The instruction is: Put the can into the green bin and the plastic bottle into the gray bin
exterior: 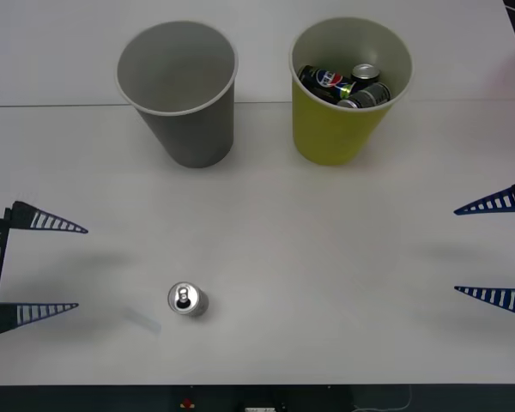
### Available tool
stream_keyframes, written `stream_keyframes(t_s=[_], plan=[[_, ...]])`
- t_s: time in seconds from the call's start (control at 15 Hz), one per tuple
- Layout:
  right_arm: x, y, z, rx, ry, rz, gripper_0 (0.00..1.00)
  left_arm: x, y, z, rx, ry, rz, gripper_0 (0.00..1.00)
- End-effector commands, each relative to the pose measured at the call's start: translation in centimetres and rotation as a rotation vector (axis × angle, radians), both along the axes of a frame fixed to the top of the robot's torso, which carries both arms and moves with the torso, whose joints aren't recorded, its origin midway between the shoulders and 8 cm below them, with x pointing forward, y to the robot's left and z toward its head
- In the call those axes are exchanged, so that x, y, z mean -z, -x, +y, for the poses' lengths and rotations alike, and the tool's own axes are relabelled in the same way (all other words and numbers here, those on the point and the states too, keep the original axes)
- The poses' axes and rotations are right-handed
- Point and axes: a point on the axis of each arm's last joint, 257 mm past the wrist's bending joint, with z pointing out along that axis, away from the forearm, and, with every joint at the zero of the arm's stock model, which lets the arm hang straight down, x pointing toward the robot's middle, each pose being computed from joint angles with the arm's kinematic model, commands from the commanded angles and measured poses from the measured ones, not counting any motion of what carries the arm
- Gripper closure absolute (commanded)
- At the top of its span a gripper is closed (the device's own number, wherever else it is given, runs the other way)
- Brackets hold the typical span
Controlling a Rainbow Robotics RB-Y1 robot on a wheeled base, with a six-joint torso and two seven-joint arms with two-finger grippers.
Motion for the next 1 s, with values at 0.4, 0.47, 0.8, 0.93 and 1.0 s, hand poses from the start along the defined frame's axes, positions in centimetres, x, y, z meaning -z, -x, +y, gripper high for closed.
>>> stream_keyframes(t_s=[0.4, 0.47, 0.8, 0.93, 1.0], plan=[[0.0, 0.0, 0.0, 0.000, 0.000, 0.000, 0.00, 3.1, -0.8, 0.3, -0.008, 0.057, 0.084, 0.00], [0.0, 0.0, 0.0, 0.000, 0.000, 0.000, 0.00, 3.5, -0.8, 0.2, -0.008, 0.070, 0.096, 0.00], [0.0, 0.0, 0.0, 0.000, 0.000, 0.000, 0.00, 6.8, -1.0, -2.0, 0.001, 0.193, 0.136, 0.00], [0.0, 0.0, 0.0, 0.000, 0.000, 0.000, 0.00, 7.6, -0.6, -3.2, 0.005, 0.237, 0.154, 0.00], [0.0, 0.0, 0.0, 0.000, 0.000, 0.000, 0.00, 7.8, -0.5, -3.9, 0.011, 0.252, 0.154, 0.00]])
